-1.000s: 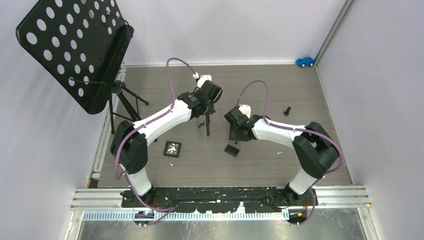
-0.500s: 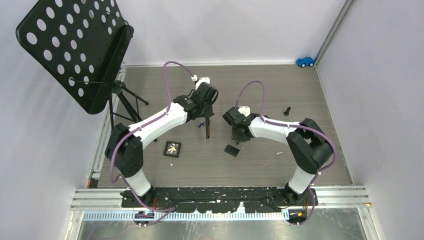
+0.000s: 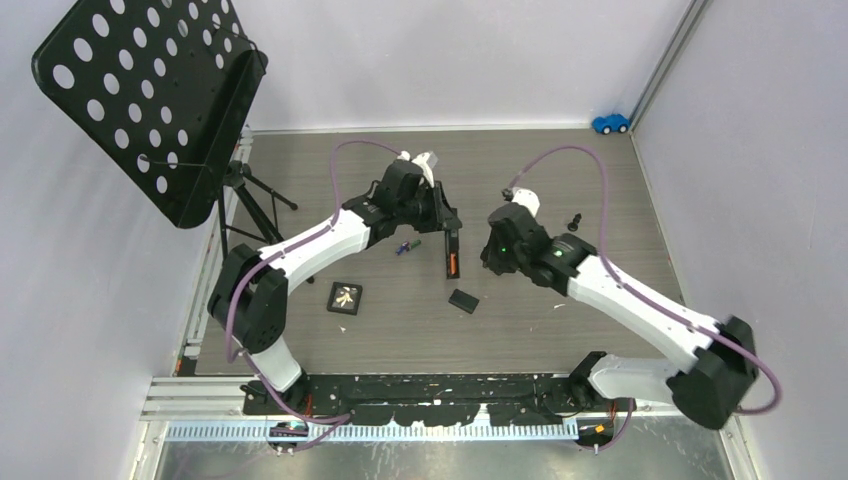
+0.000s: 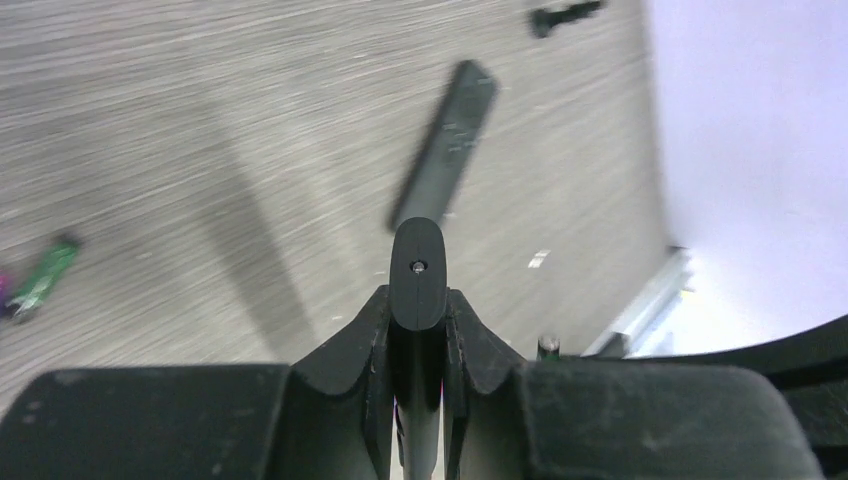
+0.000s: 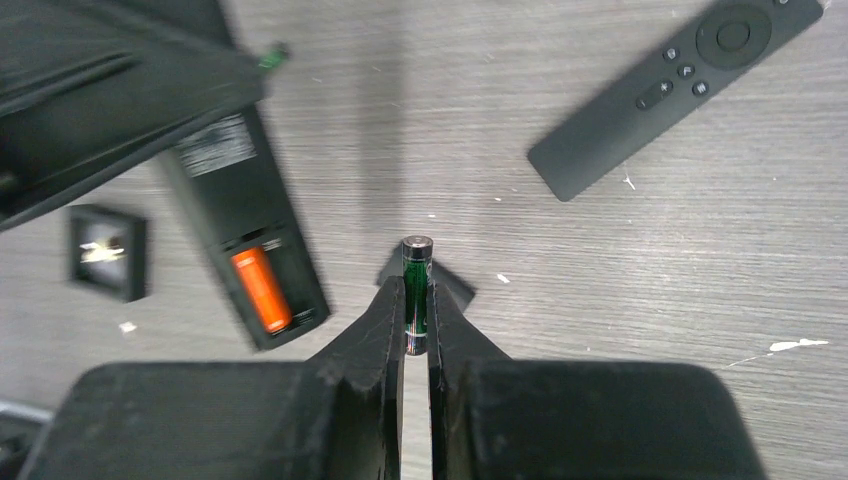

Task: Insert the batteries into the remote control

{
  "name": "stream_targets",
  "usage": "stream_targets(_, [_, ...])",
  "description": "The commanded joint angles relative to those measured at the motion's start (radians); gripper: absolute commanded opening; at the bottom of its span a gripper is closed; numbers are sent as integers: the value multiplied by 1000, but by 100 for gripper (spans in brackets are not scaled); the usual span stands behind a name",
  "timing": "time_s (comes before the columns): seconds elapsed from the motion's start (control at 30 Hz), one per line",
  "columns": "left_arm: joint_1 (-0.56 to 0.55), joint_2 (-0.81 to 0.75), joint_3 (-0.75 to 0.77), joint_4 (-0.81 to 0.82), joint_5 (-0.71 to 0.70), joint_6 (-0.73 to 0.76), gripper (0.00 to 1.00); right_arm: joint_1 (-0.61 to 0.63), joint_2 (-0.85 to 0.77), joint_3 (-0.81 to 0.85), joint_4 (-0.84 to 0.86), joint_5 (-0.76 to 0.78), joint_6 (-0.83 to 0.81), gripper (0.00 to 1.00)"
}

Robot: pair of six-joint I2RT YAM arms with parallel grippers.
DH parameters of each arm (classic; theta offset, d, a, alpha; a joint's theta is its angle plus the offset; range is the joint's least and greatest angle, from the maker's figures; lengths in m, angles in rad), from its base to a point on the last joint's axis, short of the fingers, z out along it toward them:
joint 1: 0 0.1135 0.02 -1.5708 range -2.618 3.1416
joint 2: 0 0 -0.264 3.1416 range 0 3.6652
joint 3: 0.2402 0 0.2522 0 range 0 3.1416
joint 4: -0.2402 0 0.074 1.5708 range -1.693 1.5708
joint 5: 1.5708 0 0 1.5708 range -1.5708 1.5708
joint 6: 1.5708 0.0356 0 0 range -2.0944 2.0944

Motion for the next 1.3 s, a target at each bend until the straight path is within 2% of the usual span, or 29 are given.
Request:
stream_targets(0.0, [12,30,25,268,263,-169,0,-2,-126,33,-77,-65,-42,4])
stream_targets(0.2, [15,109,29,445,395,-365,0,-2,-203,89,-155,-123,-66,5])
stream_targets(0.33, [16,135,15,529,427,-451,0,-2,-213,104,-166,-129,-86,6])
stream_targets(0.67, [16,135,4,543,451,-495,0,-2,-183,105,-174,-80,-114,9])
stream_targets(0.93, [15,130,2,567,471,-532,0,-2,-172,115,-173,-90,-114,19])
stream_targets(1.27, [15,136,3,577,475,-556,0,-2,-183,113,-143,-119,-114,19])
